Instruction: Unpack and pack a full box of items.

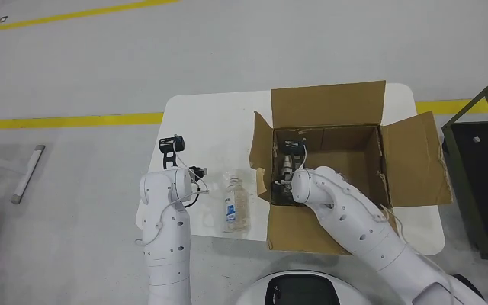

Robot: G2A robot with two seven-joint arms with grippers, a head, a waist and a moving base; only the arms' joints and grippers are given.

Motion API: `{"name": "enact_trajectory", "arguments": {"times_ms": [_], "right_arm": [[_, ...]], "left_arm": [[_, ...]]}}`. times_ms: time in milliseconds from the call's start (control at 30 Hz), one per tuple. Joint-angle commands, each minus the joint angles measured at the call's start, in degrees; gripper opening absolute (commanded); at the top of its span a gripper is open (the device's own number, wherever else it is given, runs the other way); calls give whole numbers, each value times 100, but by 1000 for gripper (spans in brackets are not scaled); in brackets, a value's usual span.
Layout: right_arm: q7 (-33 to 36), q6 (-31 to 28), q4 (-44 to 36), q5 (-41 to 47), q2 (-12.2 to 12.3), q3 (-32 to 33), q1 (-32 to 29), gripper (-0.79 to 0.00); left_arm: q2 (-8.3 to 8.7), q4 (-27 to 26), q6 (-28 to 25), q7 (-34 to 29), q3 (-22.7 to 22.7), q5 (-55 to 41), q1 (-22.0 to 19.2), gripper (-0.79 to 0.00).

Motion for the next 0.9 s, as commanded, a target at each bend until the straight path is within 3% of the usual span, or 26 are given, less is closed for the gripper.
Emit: {"name": "enact_trajectory", "arguments": {"times_ms": [0,533,867], "right_arm": [[9,16,-47,-53,0,7,-8,-785],[881,23,-1324,-1111,270,753,-620,-785],[1784,-872,-1729,-2105,445,1244,-1073,-785]], "left_arm": [[0,0,0,0,0,0,0,0],[0,0,0,0,0,0,0,0],[0,0,0,0,0,0,0,0]]}}
